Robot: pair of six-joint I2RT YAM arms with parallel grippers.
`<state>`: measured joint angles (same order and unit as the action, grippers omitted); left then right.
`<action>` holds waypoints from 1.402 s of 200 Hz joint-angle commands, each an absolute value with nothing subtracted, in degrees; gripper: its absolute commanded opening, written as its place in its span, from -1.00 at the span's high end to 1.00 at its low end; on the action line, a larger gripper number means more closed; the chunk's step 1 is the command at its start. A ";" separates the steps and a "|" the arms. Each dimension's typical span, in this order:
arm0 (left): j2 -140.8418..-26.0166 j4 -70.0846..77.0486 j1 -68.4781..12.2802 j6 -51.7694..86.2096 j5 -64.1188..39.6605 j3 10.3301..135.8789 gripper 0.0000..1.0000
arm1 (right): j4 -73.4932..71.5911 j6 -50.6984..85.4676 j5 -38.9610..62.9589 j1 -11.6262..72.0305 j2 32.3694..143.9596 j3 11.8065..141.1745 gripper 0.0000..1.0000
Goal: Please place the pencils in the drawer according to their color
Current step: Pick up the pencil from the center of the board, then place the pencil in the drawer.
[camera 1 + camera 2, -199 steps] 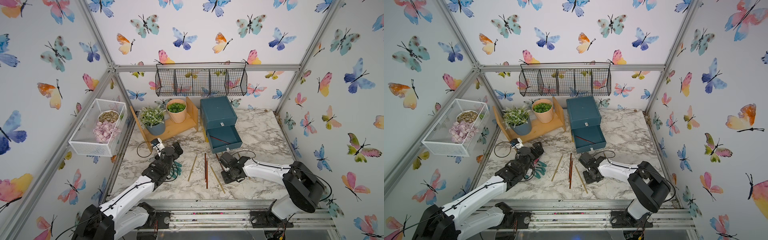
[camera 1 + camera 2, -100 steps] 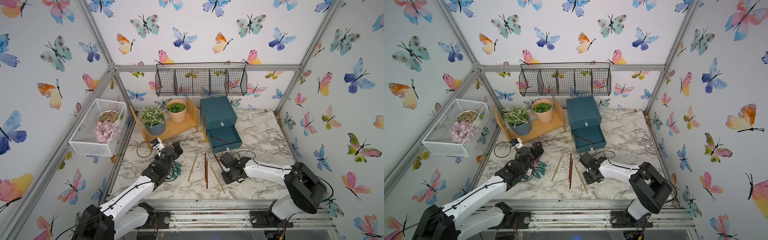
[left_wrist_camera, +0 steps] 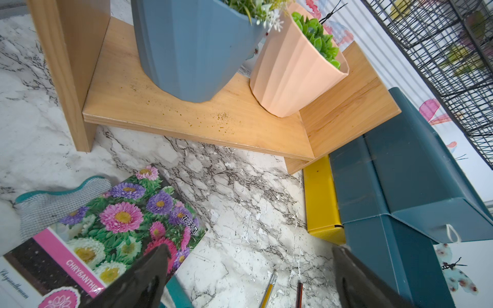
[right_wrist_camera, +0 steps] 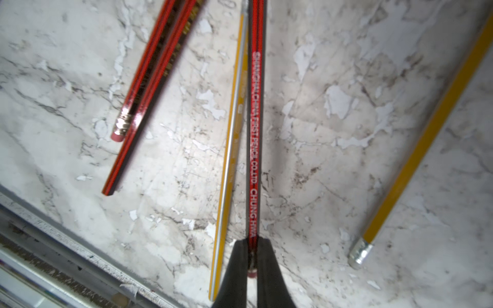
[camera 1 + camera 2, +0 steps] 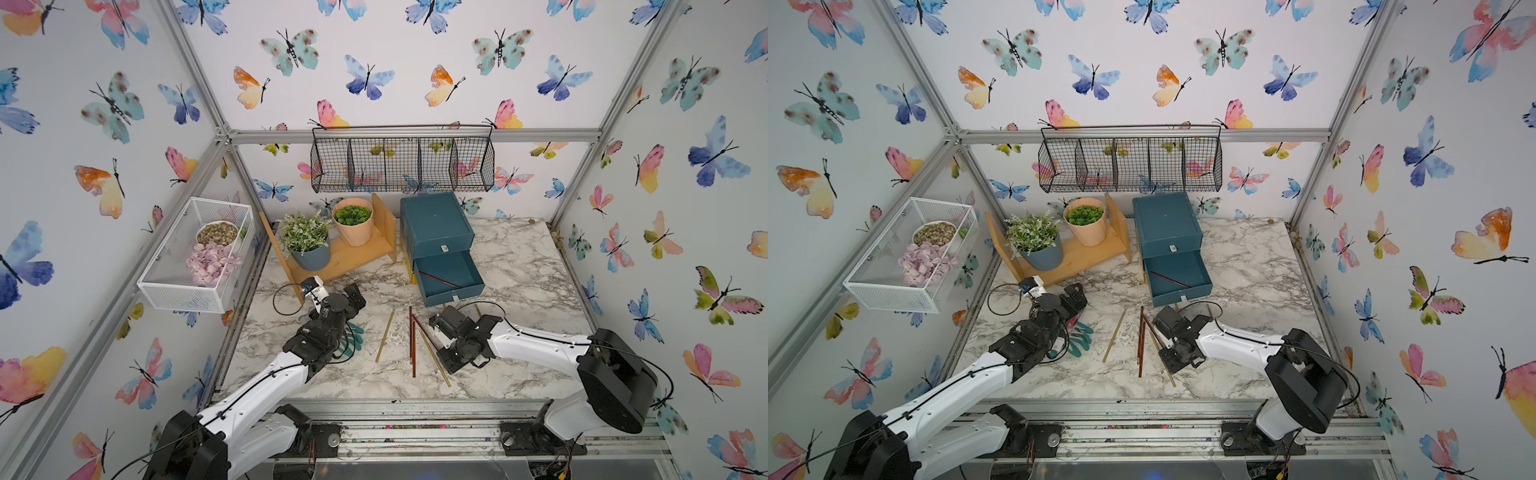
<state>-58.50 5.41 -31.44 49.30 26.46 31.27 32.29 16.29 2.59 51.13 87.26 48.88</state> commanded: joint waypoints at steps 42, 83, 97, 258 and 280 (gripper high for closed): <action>-57.26 5.58 -31.00 49.48 25.30 30.48 -0.97 | 36.56 11.09 2.42 52.12 87.49 54.79 0.93; -55.39 5.89 -30.94 49.97 25.99 29.82 -0.97 | 39.35 7.29 1.42 52.12 89.33 61.30 0.94; -54.31 5.93 -30.93 49.92 26.44 29.37 -0.97 | 40.00 6.13 0.89 52.12 89.90 63.55 0.93; -50.89 6.24 -30.85 48.34 27.25 28.43 -0.97 | 49.71 -0.53 -27.77 51.25 88.77 78.24 0.93; -51.05 6.29 -30.85 48.42 27.06 28.39 -0.97 | 50.65 -0.83 -28.87 49.47 88.36 77.89 0.93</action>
